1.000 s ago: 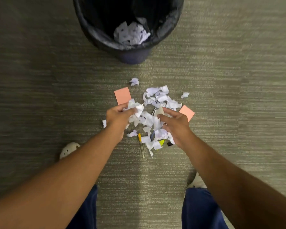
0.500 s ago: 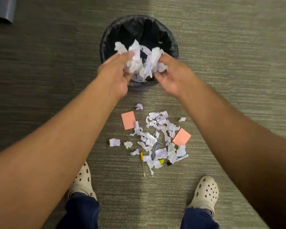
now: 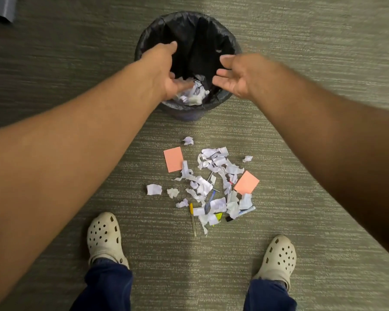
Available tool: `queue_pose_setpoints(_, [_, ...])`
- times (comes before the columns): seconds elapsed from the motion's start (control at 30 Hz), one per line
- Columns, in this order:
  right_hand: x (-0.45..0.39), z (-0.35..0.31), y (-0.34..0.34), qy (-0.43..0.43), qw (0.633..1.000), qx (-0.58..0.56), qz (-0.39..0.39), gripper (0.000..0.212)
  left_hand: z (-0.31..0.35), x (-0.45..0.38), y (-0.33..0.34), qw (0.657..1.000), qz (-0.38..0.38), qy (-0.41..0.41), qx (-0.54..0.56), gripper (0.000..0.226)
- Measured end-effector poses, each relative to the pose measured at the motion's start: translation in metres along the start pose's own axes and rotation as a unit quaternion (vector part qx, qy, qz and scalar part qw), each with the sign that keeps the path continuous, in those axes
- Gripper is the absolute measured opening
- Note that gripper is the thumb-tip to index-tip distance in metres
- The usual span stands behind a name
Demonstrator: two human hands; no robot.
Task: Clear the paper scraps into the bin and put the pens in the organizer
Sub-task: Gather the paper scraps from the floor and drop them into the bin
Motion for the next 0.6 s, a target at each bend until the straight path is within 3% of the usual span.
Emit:
queue_pose_setpoints(0.2, [0.028,0.081,-0.071,-0.060,0.989,0.135,0.014,0.008,-0.055,-0.010,-0.050,0.980,0.084,0.079,-0.160,0.014])
queue_pose_setpoints(0.3, [0.020,0.155,-0.102,-0.064,0.969,0.239,0.005,0.006,-0.100,-0.041,-0.070,0.954,0.100,0.097,-0.267,0.010])
queue_pose_setpoints(0.43, [-0.018,0.230,-0.119,-0.076,0.912,0.401,-0.040,0.031,-0.163,-0.101,-0.077,0.880,0.093,0.113,-0.453,0.023])
queue_pose_setpoints(0.6, [-0.060,0.267,-0.107,-0.166,0.758,0.622,-0.107,0.078,-0.245,-0.165,-0.089,0.722,0.082,0.081,-0.683,0.086])
Point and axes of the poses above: each hand's wrist, its own x-axis away from the middle knuckle, its own y-axis out of the palm, z = x × y, the point moved 10 cm from there along -x, towards the middle knuckle, and after that the axes turned 12 degrees about -y, right-handed, at the moved point
